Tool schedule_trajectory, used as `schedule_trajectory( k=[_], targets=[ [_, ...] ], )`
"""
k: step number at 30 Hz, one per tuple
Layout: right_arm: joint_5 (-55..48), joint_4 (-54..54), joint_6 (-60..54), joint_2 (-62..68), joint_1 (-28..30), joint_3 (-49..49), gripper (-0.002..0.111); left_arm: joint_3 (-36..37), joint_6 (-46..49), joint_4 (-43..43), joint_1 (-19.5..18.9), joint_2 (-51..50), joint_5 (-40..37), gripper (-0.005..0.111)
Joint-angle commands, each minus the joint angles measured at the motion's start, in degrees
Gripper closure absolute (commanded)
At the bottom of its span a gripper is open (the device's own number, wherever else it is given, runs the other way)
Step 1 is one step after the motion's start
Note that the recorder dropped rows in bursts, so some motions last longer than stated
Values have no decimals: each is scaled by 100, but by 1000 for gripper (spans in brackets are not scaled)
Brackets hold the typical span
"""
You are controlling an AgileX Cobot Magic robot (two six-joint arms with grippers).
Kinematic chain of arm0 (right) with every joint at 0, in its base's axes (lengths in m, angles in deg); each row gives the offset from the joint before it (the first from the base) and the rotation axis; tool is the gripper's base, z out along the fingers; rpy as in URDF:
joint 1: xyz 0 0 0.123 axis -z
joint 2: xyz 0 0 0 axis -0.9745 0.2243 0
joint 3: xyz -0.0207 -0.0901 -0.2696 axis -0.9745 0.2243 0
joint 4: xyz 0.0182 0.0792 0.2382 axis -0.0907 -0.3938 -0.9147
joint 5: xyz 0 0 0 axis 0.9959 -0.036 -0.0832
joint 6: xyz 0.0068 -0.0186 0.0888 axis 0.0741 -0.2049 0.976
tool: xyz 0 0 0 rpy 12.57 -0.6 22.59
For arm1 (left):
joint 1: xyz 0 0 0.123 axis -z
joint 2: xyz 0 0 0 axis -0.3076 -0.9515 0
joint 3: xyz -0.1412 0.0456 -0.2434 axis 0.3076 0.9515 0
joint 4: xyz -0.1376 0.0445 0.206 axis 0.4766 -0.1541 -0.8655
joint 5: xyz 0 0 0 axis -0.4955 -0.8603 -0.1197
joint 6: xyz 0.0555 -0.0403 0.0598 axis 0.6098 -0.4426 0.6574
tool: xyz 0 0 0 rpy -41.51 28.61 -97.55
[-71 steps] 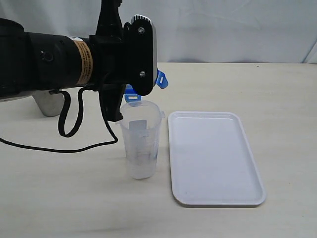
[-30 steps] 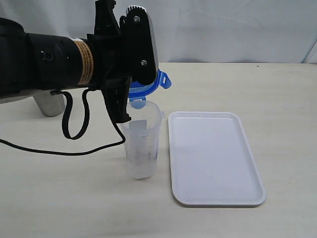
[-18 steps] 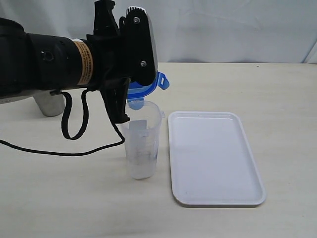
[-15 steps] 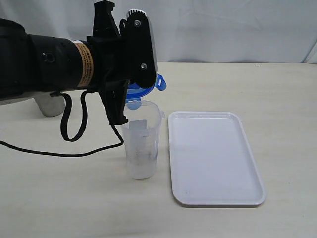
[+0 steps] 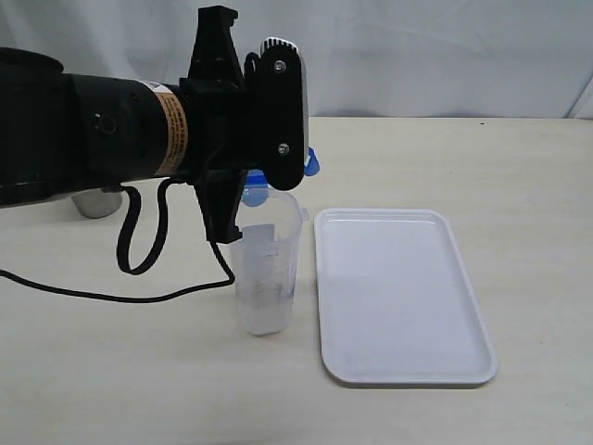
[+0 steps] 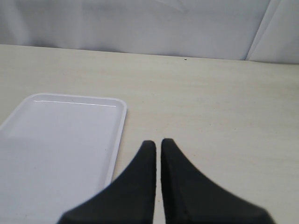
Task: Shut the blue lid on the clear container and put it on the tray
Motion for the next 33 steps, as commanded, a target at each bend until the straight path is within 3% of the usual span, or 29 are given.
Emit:
schedule_trajectory(
  k=[1,10,16,19,23,24,28,33],
  targets=[
    [15,-4,-28,-24,39,18,104,-41,-43,-14,9,17,-136,107],
    [15,-4,-28,-24,39,18,104,-53,-73,-392,-71,11,-7,107],
    [15,-4,-28,-24,39,18,104,-53,-704,-1257,-334,11,-138,107],
    [15,-4,-28,-24,39,18,104,-53,-1487,-2243,-348,11,-419,107],
    [15,-4,-28,-24,39,18,104,-53,-3695,-4342,-348,-13,-1313,107],
    [15,-4,-28,-24,39,18,104,-64,-4201,-4342,-348,-38,-1567,107],
    [15,-4,-28,-24,39,18,104,22,-4420,-4342,-287,-38,-1658,107],
    [15,-4,-28,-24,39,18,104,337,-4244,-4342,238,-38,-2158,107]
  ],
)
